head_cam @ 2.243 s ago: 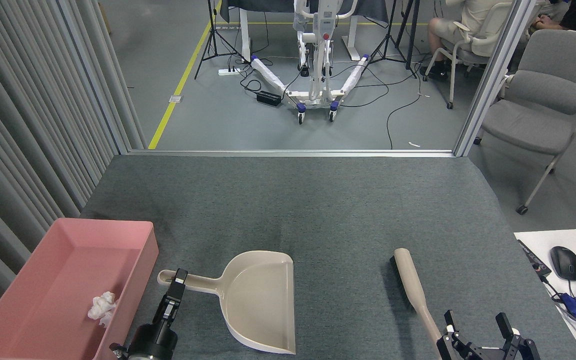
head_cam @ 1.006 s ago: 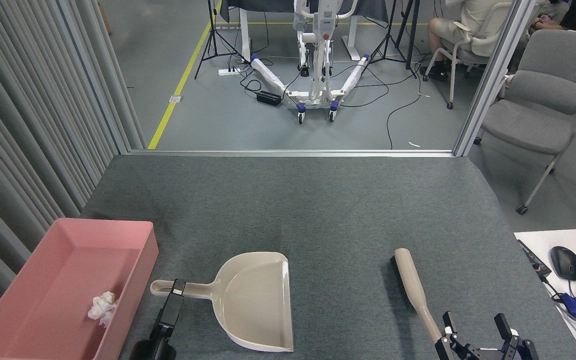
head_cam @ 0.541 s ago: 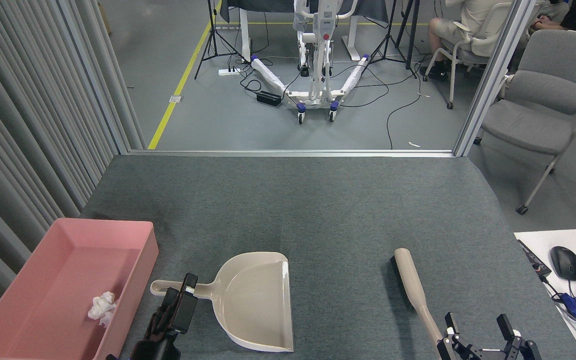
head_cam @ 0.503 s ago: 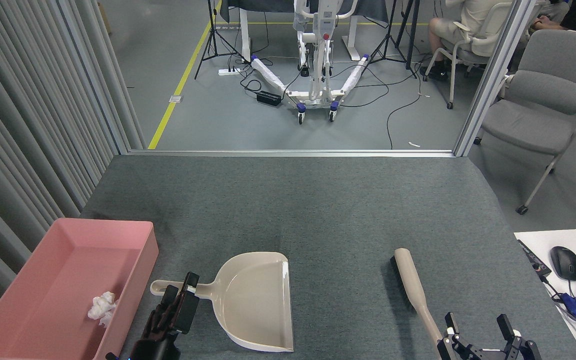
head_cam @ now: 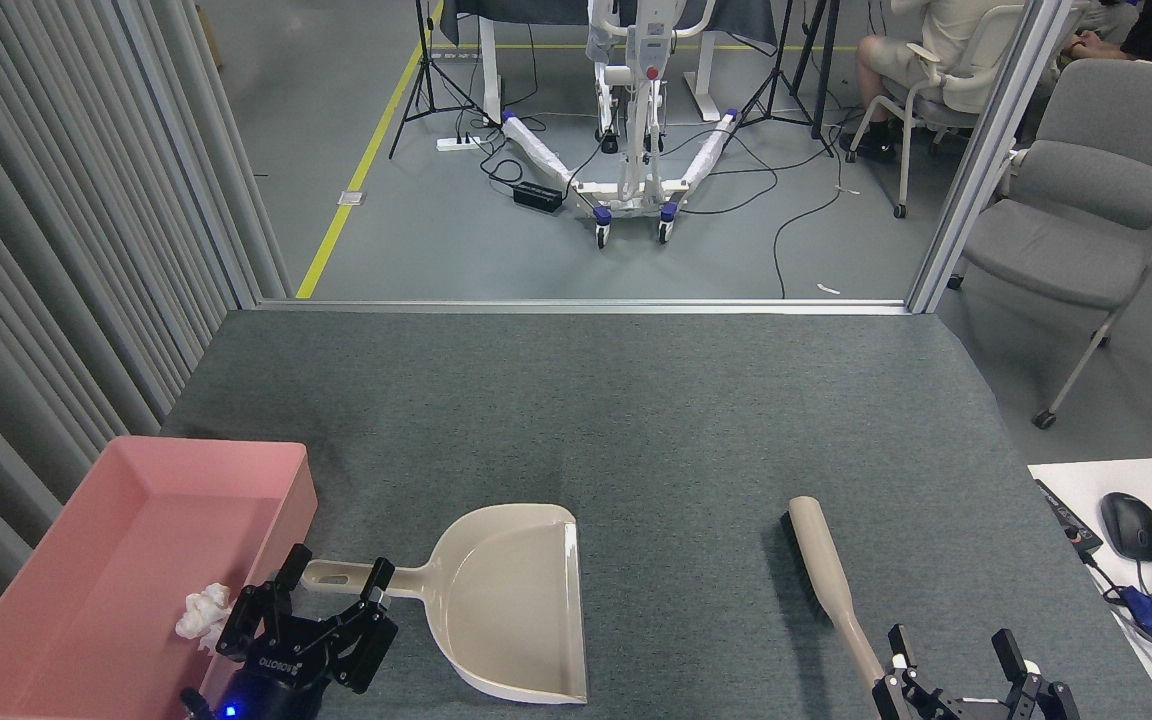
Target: Sweep and dump garbage into bin
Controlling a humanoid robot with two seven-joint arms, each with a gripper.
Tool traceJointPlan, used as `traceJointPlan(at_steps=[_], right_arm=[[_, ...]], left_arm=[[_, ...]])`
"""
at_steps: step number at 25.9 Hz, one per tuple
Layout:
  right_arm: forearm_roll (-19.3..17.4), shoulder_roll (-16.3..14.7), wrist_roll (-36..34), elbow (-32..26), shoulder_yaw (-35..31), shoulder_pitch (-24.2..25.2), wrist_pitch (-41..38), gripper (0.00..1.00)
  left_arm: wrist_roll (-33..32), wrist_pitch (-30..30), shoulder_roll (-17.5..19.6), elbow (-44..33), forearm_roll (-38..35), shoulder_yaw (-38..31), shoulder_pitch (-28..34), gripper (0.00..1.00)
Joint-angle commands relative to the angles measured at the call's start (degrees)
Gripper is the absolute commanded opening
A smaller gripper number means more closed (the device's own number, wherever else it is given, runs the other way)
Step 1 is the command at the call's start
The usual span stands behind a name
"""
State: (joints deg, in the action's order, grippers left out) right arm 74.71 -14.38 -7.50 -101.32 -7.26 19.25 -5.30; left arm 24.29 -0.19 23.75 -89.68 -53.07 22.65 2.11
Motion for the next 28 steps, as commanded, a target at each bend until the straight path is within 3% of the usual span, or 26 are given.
traceJointPlan(at_steps=[1,9,15,23,28], right_arm=[[0.00,0.49,0.03,-0.11,0.06,0.00,-0.15,0.97],[-0.09,0.49,0.12,-0.46,0.06,-0.09,-0.32,0.97],[-0.27,0.58,-0.06,-0.37,-0.12,-0.18,0.29,0.97],[-0.53,1.11,0.12,-0.19,-0.12,-0.88,-0.15,0.98],[-0.62,1.28,0.12,0.33,0.06,-1.58,-0.15,0.98]], left_arm=[[-0.91,-0.16,-0.20,1.88,-6.78,-3.84,0.35,0.98],[-5.39,-1.66,-1.43,1.97,-8.72,-10.17,0.70,0.98],[-9.35,-10.98,-6.79,1.79,-11.70,-18.35,1.14,0.99],[-8.91,-13.61,-6.88,0.03,-13.55,-21.33,6.59,0.98],[-9.17,-14.40,-8.99,-0.23,-15.40,-22.39,6.77,0.98]])
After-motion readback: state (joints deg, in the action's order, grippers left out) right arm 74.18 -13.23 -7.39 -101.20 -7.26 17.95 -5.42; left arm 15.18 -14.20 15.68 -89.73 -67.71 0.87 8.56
